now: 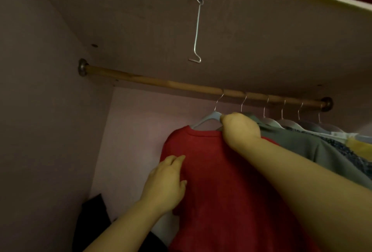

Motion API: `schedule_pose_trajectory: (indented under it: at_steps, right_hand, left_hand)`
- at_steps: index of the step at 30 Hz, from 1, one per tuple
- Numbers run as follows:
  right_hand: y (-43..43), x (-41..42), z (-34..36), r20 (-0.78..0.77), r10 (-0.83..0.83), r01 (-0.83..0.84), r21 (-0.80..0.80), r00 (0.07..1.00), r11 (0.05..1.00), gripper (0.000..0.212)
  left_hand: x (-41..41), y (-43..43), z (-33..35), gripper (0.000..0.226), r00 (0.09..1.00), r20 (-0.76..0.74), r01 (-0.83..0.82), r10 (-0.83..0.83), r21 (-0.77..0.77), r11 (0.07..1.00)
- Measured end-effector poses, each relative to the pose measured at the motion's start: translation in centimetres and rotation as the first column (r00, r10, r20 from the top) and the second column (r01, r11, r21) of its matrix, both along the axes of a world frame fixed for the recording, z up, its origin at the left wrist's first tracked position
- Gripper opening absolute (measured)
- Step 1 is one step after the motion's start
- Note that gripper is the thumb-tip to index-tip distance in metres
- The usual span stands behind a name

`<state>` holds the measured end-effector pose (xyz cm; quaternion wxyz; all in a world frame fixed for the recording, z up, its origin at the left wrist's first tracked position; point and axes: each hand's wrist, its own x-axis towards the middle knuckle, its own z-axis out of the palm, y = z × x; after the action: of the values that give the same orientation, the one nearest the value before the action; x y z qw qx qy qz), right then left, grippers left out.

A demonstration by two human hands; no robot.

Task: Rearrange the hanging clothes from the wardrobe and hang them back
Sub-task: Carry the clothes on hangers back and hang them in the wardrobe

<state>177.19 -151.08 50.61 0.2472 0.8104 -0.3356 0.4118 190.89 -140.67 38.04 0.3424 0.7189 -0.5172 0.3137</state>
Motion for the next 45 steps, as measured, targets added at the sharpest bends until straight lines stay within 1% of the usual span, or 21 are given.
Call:
schedule_pose_trajectory:
  at_steps: [3, 4, 6, 10, 14, 18, 21, 22, 23, 24, 25, 27, 30, 34, 38, 41, 45]
  right_hand:
    - [1.1, -0.7, -2.0, -0.048, -0.058, 0.053, -0.099, 0.997, 0.994, 0.032]
    - [1.4, -0.9, -3.0, -0.067, -0.053, 0.045, -0.119, 0.996, 0.992, 0.033]
    - [2.2, -1.5, -5.6, -0.110, 0.015, -0.027, -0.100, 0.994, 0.995, 0.038]
    - [5.1, -3.3, -12.4, -0.212, 0.174, -0.174, 0.022, 0.962, 0.985, 0.044]
    - [9.3, -7.0, -19.9, -0.295, 0.319, -0.263, 0.216, 0.900, 0.940, 0.048]
    - [14.5, -11.6, -27.2, -0.336, 0.491, -0.342, 0.413, 0.804, 0.844, 0.054]
    - [19.2, -15.5, -32.5, -0.352, 0.604, -0.393, 0.513, 0.715, 0.764, 0.056]
    - [20.6, -16.7, -33.9, -0.360, 0.644, -0.407, 0.546, 0.675, 0.732, 0.055]
    - [23.1, -18.3, -35.7, -0.370, 0.688, -0.405, 0.599, 0.624, 0.691, 0.055]
    - [24.3, -19.2, -37.0, -0.355, 0.715, -0.410, 0.631, 0.603, 0.659, 0.055]
    - [25.4, -20.1, -38.2, -0.344, 0.738, -0.419, 0.651, 0.581, 0.633, 0.055]
    - [29.3, -22.4, -40.7, -0.327, 0.810, -0.422, 0.724, 0.486, 0.545, 0.055]
    - [35.6, -25.4, -43.8, -0.323, 0.884, -0.426, 0.785, 0.337, 0.449, 0.058]
    - [44.6, -28.7, -46.1, -0.305, 0.944, -0.464, 0.823, 0.125, 0.328, 0.054]
    - [54.2, -31.6, -47.4, -0.301, 0.946, -0.486, 0.848, -0.119, 0.209, 0.056]
    - [62.0, -33.5, -47.7, -0.284, 0.917, -0.490, 0.864, -0.282, 0.117, 0.055]
    - [73.1, -36.3, -47.8, -0.288, 0.846, -0.506, 0.862, -0.449, 0.025, 0.054]
  left_hand:
    - [-0.8, 0.9, -0.4, 0.066, 0.999, -0.040, -0.010, 0.010, 0.008, 1.000]
    - [-1.2, 1.4, -0.6, 0.066, 0.999, -0.050, -0.018, 0.019, 0.015, 1.000]
    - [-2.3, 2.5, -1.4, 0.066, 0.996, -0.071, -0.048, 0.052, 0.052, 0.997]
    - [-5.3, 5.9, -3.8, 0.060, 0.977, -0.103, -0.168, 0.187, 0.172, 0.971]
    - [-9.7, 11.0, -8.6, 0.055, 0.928, -0.107, -0.305, 0.356, 0.325, 0.895]
    - [-16.1, 17.7, -15.3, 0.056, 0.848, -0.189, -0.355, 0.494, 0.490, 0.796]
    - [-21.7, 23.4, -20.8, 0.054, 0.771, -0.229, -0.378, 0.594, 0.585, 0.717]
    - [-23.5, 25.1, -22.3, 0.050, 0.751, -0.241, -0.383, 0.615, 0.599, 0.703]
    - [-26.0, 27.9, -24.1, 0.047, 0.709, -0.267, -0.384, 0.652, 0.629, 0.676]
    - [-27.5, 29.5, -25.4, 0.047, 0.687, -0.281, -0.386, 0.670, 0.640, 0.664]
    - [-28.9, 31.0, -26.6, 0.049, 0.662, -0.286, -0.393, 0.693, 0.655, 0.645]
    - [-33.1, 35.7, -29.2, 0.052, 0.580, -0.298, -0.394, 0.758, 0.712, 0.581]
    - [-38.8, 43.1, -32.3, 0.050, 0.440, -0.317, -0.416, 0.840, 0.757, 0.504]
    - [-45.2, 53.3, -34.5, 0.055, 0.220, -0.280, -0.478, 0.934, 0.804, 0.353]
    - [-51.2, 62.7, -35.1, 0.053, 0.013, -0.271, -0.542, 0.962, 0.807, 0.235]
    - [-55.5, 69.4, -35.2, 0.053, -0.119, -0.277, -0.588, 0.953, 0.794, 0.157]
    - [-61.4, 78.5, -35.4, 0.054, -0.281, -0.279, -0.609, 0.918, 0.791, 0.054]
